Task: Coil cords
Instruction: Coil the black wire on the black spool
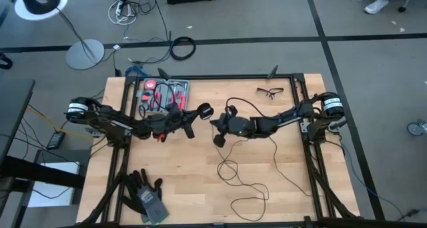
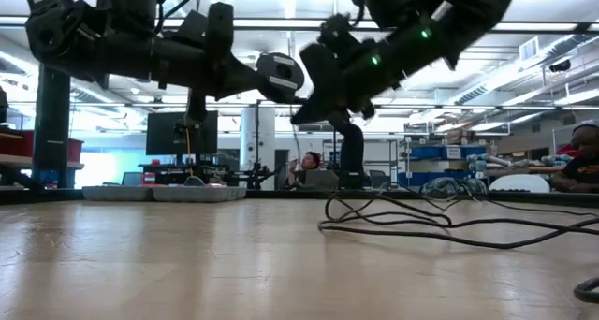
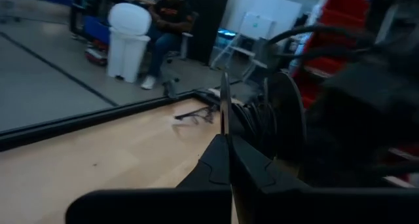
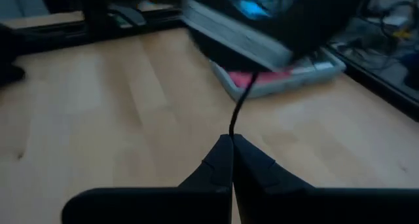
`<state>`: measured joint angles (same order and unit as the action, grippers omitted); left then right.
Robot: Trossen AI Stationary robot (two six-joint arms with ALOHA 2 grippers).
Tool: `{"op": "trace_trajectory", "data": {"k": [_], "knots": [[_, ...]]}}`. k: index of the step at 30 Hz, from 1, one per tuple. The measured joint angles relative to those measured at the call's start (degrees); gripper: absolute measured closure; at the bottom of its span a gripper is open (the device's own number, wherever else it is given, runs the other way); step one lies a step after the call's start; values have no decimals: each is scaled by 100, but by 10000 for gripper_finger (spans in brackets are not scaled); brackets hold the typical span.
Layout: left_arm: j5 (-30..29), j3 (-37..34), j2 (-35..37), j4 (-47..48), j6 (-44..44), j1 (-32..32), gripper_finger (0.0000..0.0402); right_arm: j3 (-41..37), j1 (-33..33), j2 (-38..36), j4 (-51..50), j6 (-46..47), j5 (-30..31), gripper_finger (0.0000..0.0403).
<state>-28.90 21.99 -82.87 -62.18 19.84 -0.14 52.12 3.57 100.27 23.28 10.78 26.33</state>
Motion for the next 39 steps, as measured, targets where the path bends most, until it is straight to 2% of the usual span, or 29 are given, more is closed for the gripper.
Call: {"op": "trace_trajectory", "data": {"k": [8,14,20,26,29,32,34,36,39], "knots": [[-284,533,-2,1138,-131,0,402,265,56,0,-132,-231,-378,403],[-294,782,-2,1993,-286,0,402,283,138,0,12,-352,-419,403],[-26,877,-2,2506,-325,-2,402,283,94,0,273,-492,-511,403],[-37,877,-2,2802,-330,-39,402,283,66,-5,333,-599,-489,403],[-260,877,-2,2792,-330,-49,401,283,132,-159,-133,-611,-33,403],[-437,877,-2,2784,-342,-61,401,283,321,-526,-1032,-531,1192,403],[-442,877,-2,2784,-411,-71,402,283,482,-838,-1658,-421,1761,403],[-442,877,-2,2779,-422,-72,402,156,629,-1160,-2005,-226,1943,403],[-442,875,-2,2723,-422,-74,402,-378,777,-1578,-2010,235,1956,403]]}}
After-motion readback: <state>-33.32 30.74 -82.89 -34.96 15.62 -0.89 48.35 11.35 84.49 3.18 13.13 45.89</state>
